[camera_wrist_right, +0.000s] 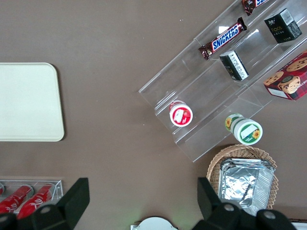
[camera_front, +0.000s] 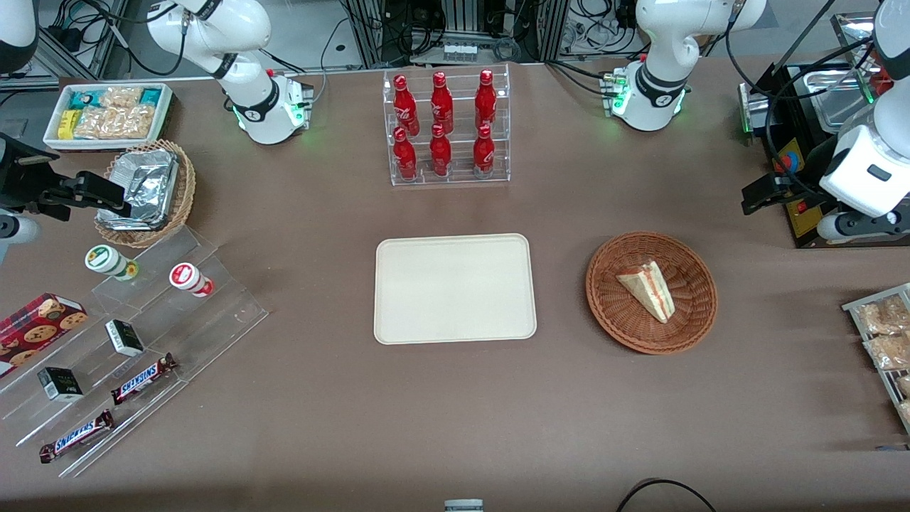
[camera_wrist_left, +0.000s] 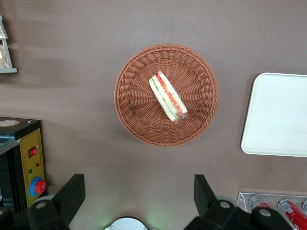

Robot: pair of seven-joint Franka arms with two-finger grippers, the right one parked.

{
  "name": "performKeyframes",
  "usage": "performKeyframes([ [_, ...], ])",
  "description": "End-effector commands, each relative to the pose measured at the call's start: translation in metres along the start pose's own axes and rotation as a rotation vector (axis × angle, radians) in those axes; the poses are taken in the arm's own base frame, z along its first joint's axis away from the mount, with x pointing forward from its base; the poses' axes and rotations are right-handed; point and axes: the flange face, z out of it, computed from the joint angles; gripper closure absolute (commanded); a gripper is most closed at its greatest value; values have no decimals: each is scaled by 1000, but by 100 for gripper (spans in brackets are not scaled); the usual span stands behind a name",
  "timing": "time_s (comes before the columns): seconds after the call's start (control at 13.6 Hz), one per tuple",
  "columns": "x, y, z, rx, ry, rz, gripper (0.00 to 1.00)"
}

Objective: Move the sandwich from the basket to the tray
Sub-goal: 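Move the left gripper over the wicker basket toward the wrapped sandwich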

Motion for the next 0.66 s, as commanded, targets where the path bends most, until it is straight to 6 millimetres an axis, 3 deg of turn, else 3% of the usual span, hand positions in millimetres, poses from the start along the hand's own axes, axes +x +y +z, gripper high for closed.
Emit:
performKeyframes([
  [0.0, -1, 1, 0, -8, -10, 12, 0],
  [0.3, 7, 3, 26, -6, -61, 10, 0],
  [0.44, 14, 8, 62, 8, -130, 16, 0],
  [0.59, 20, 10, 85, 12, -161, 18, 0],
])
